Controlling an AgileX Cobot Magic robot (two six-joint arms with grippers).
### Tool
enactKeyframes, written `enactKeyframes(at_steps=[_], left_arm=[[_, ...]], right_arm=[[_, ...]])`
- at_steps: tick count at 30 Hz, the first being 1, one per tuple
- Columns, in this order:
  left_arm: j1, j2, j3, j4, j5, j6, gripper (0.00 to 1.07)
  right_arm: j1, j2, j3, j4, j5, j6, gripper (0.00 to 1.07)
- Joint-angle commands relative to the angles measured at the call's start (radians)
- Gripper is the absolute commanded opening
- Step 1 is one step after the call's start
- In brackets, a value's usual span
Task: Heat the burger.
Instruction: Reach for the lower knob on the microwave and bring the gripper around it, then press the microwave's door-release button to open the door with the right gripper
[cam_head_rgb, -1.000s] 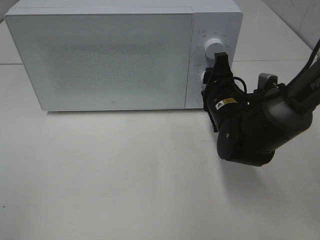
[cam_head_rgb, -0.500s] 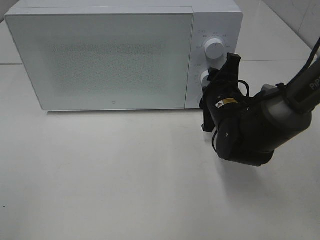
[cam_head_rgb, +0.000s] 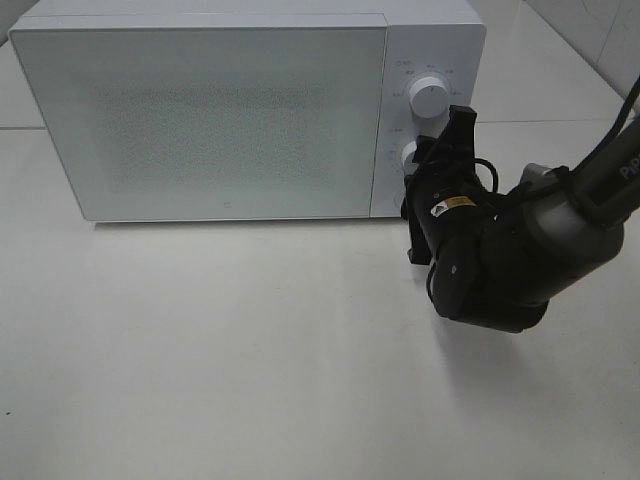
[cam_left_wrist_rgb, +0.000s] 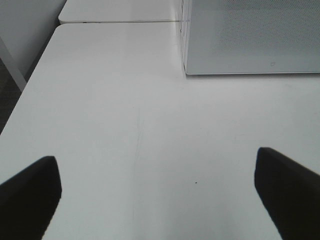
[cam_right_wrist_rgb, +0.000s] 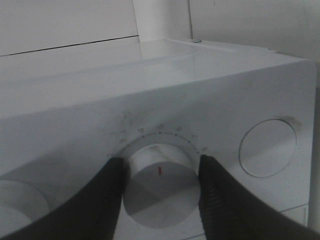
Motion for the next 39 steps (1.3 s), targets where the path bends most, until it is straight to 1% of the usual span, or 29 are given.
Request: enactKeyframes(at_steps=[1, 2, 3, 4, 5, 6, 7, 8, 9, 10, 11, 12, 13, 14, 15, 19, 20, 22, 23, 26, 27, 29, 30, 33, 34, 35, 36, 38, 39], left_arm=[[0.001, -0.025, 0.004, -0.003, -0.009, -0.008, 1.0], [0.001, -0.025, 0.004, -0.003, -0.009, -0.008, 1.0], [0.001, -0.025, 0.004, -0.003, -0.009, -0.008, 1.0], [0.001, -0.025, 0.004, -0.003, -0.009, -0.008, 1.0], [0.001, -0.025, 0.004, -0.003, -0.009, -0.008, 1.0], [0.001, -0.025, 0.004, -0.003, -0.009, -0.008, 1.0], [0.001, -0.025, 0.004, -0.003, -0.009, -0.008, 1.0], [0.001, -0.025, 0.004, -0.003, -0.009, -0.008, 1.0], [0.001, -0.025, 0.004, -0.003, -0.009, -0.008, 1.0], [0.001, -0.025, 0.004, -0.003, -0.009, -0.008, 1.0], [0.001, -0.025, 0.004, -0.003, -0.009, -0.008, 1.0], [0.001, -0.025, 0.004, -0.003, -0.009, -0.008, 1.0], [0.001, -0.025, 0.004, -0.003, -0.009, -0.008, 1.0], [0.001, -0.025, 0.004, -0.003, -0.009, -0.008, 1.0], [0.001, -0.025, 0.004, -0.003, -0.009, -0.008, 1.0], [0.001, -0.025, 0.004, -0.003, -0.009, -0.008, 1.0], [0.001, -0.025, 0.004, -0.003, -0.009, -0.008, 1.0], [0.001, -0.025, 0.004, -0.003, -0.009, -0.008, 1.0], [0.001, -0.025, 0.004, -0.003, -0.009, -0.008, 1.0], [0.001, -0.025, 0.004, -0.003, -0.009, -0.008, 1.0], [0.001, -0.025, 0.004, -0.003, -0.009, -0.008, 1.0], [0.001, -0.025, 0.004, -0.003, -0.009, -0.008, 1.0], [0.001, -0.025, 0.004, -0.003, -0.009, -0.008, 1.0], [0.001, -0.025, 0.004, -0.003, -0.009, -0.008, 1.0], [0.001, -0.025, 0.004, -0.003, -0.009, -0.008, 1.0], [0.001, -0.025, 0.004, -0.003, -0.009, -0.008, 1.0], [0.001, -0.025, 0.004, -0.003, -0.009, -0.008, 1.0], [0.001, -0.025, 0.004, -0.003, -0.009, -0.008, 1.0], [0.001, -0.025, 0.004, -0.003, -0.009, -0.008, 1.0]], right_arm=[[0.001, -0.004, -0.013, -0.008, -0.091, -0.043, 0.26], [0.001, -0.005, -0.013, -0.008, -0.084, -0.044, 0.33], [0.001, -0.012, -0.008, -0.008, -0.067, -0.048, 0.38], [0.001, -0.012, -0.008, -0.008, -0.067, -0.048, 0.38], [0.001, -0.031, 0.005, -0.002, -0.027, -0.065, 0.46], [0.001, -0.031, 0.005, -0.002, -0.027, -0.065, 0.46], [0.001, -0.042, 0.015, 0.003, -0.015, -0.078, 0.5], [0.001, -0.057, 0.034, 0.003, -0.015, -0.111, 0.58], [0.001, -0.057, 0.034, 0.003, -0.015, -0.111, 0.58], [0.001, -0.072, 0.052, -0.012, -0.014, -0.139, 0.66], [0.001, -0.08, 0.064, -0.034, -0.014, -0.151, 0.69], [0.001, -0.08, 0.064, -0.034, -0.014, -0.151, 0.69], [0.001, -0.098, 0.093, -0.067, -0.013, -0.153, 0.74], [0.001, -0.098, 0.093, -0.067, -0.013, -0.153, 0.74], [0.001, -0.116, 0.12, -0.09, -0.006, -0.154, 0.76], [0.001, -0.151, 0.165, -0.122, 0.051, -0.171, 0.76], [0.001, -0.179, 0.199, -0.156, 0.09, -0.201, 0.76], [0.001, -0.192, 0.212, -0.179, 0.105, -0.219, 0.76], [0.0, -0.228, 0.244, -0.228, 0.152, -0.268, 0.76], [-0.001, -0.281, 0.275, -0.279, 0.246, -0.357, 0.76], [-0.001, -0.281, 0.275, -0.279, 0.246, -0.357, 0.76], [-0.001, -0.346, 0.285, -0.307, 0.367, -0.512, 0.76], [-0.001, -0.387, 0.285, -0.311, 0.464, -0.625, 0.76], [-0.001, -0.407, 0.285, -0.304, 0.506, -0.686, 0.75], [-0.001, -0.44, 0.285, -0.289, 0.57, -0.805, 0.75], [-0.001, -0.458, 0.285, -0.283, 0.602, -0.866, 0.75], [-0.001, -0.458, 0.285, -0.283, 0.602, -0.866, 0.75], [-0.001, -0.511, 0.285, -0.238, 0.701, -1.07, 0.75], [-0.001, -0.511, 0.285, -0.238, 0.701, -1.07, 0.75]])
